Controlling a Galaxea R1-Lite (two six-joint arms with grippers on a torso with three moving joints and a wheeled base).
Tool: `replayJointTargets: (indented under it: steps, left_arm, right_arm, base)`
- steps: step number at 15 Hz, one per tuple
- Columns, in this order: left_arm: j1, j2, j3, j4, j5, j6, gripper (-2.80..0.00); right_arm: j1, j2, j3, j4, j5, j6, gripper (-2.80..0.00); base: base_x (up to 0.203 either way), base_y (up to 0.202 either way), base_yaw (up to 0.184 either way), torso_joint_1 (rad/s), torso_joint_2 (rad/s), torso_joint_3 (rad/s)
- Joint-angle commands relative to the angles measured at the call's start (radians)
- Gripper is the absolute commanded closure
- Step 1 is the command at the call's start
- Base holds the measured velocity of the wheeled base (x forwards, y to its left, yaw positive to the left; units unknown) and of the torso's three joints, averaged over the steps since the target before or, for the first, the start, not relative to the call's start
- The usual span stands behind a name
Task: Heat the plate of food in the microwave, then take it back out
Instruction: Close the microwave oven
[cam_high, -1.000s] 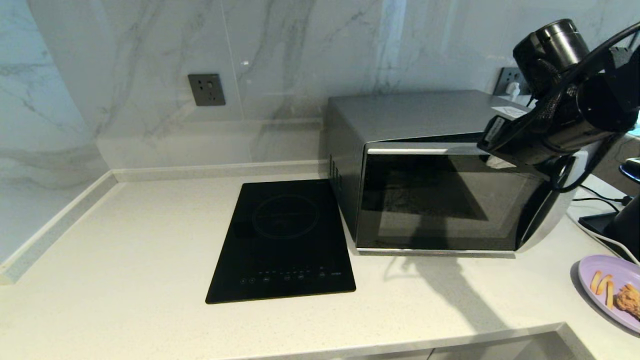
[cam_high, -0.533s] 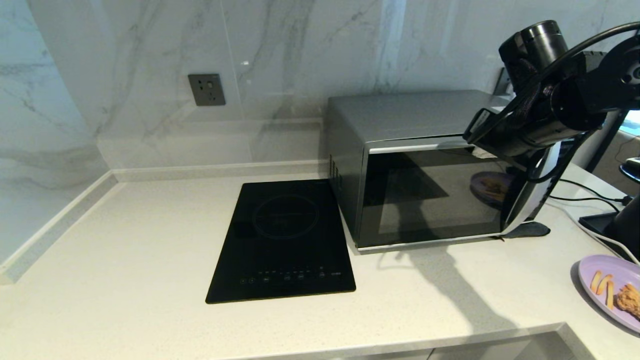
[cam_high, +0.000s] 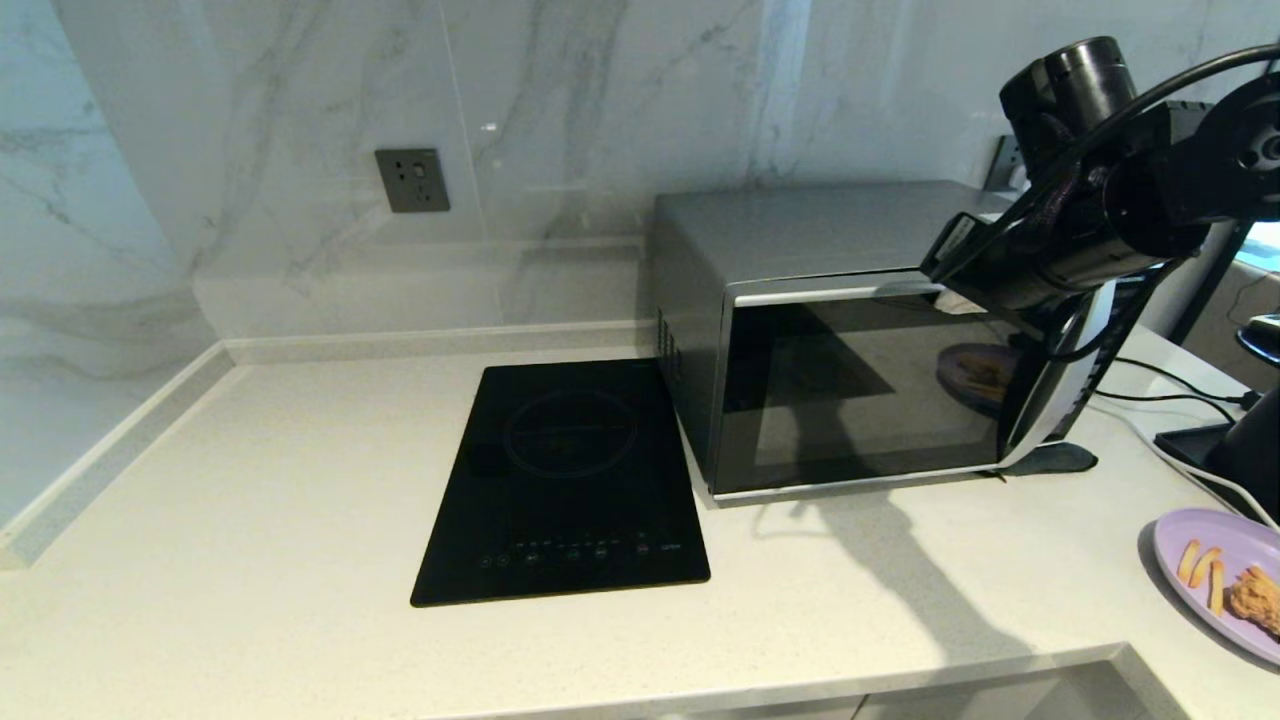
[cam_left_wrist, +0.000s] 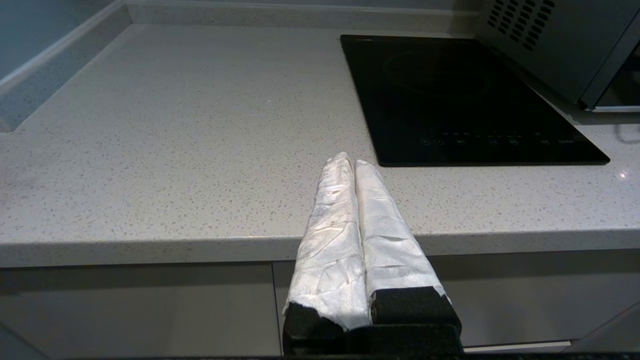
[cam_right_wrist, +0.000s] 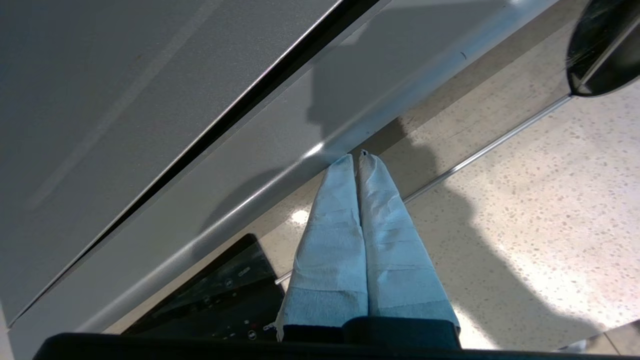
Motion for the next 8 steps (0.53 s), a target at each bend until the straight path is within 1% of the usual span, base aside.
replayJointTargets:
  steps: [1, 4, 8]
  left_arm:
    - [0.000, 0.002, 0.000, 0.000, 0.000, -0.001, 0.00]
    - [0.000, 0.002, 0.000, 0.000, 0.000, -0.001, 0.00]
    - [0.000, 0.002, 0.000, 0.000, 0.000, -0.001, 0.00]
  right_arm:
    - [-0.001, -0.005, -0.001, -0.027, 0.009, 0.005, 0.00]
    - [-0.003, -0.005, -0.001, -0.041, 0.016, 0.006, 0.00]
    - [-0.023, 0.000, 0.001, -0.077, 0.054, 0.008, 0.00]
  base:
    - [0.000, 0.000, 0.000, 0.000, 0.00, 0.000]
    - [0.000, 0.000, 0.000, 0.000, 0.00, 0.000]
    - [0.000, 0.000, 0.000, 0.000, 0.00, 0.000]
